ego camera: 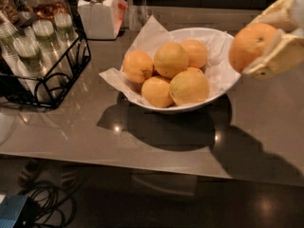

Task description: Pick orange from white bowl

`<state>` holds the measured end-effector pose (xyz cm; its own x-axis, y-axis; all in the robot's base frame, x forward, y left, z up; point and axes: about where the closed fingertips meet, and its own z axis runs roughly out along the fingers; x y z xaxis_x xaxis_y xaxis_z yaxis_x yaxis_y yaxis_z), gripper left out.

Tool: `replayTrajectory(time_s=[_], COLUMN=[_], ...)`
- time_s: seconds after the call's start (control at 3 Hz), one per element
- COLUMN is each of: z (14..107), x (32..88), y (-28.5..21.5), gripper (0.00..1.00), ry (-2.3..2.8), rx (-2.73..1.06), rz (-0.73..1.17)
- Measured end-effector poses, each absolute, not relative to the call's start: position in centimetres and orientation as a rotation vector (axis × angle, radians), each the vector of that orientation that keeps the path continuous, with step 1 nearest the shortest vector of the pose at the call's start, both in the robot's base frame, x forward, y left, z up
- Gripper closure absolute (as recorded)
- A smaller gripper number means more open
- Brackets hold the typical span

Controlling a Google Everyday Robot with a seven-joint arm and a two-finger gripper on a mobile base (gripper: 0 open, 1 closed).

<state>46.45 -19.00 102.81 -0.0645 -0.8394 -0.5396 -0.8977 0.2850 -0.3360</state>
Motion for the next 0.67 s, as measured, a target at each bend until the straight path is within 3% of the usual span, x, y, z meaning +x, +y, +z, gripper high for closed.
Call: replayTrajectory(time_s=[0.33,0.67], z=[104.40,104.67], x=[42.22,41.57], y=[-20.58,-20.85], gripper=[1.00,1.00], ry=[1.845,1.841], rx=[-1.439,-1.415], rz=[0.079,0.090])
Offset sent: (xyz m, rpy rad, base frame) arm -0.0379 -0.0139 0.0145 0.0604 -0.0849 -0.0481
